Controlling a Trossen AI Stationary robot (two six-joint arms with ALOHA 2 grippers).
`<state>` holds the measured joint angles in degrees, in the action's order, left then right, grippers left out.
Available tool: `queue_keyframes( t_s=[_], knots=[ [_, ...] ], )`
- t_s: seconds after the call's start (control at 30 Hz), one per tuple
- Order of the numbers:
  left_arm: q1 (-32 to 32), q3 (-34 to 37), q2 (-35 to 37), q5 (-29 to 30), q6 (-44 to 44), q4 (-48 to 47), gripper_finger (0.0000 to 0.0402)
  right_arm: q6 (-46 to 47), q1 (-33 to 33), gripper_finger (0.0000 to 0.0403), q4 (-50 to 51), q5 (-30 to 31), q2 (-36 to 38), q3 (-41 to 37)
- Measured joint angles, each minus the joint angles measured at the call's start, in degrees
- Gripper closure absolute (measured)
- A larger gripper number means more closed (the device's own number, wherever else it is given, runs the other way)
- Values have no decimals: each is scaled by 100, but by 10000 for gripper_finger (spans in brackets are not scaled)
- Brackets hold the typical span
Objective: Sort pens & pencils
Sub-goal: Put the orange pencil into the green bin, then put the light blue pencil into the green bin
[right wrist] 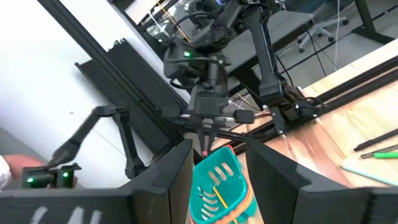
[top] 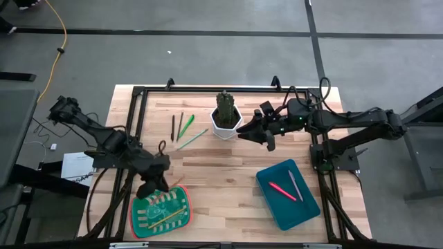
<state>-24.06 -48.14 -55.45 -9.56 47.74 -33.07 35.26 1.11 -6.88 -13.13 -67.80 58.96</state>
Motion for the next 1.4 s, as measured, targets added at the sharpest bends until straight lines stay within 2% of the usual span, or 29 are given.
queue_keyframes(
  t_s=[0.3,0.57,1.03,1.4],
  knots=[
    [-540,0,-511,-309,413,-7,390,-75,43,263,105,-2,-2,-7],
    [-712,0,-925,-512,531,-15,388,-81,41,263,167,-9,-2,-7],
    [-710,0,-1046,-766,481,-457,315,-141,36,263,248,-55,-2,-7],
    [-708,0,-1046,-503,481,-423,309,-234,36,263,455,-55,-4,-7]
  ],
)
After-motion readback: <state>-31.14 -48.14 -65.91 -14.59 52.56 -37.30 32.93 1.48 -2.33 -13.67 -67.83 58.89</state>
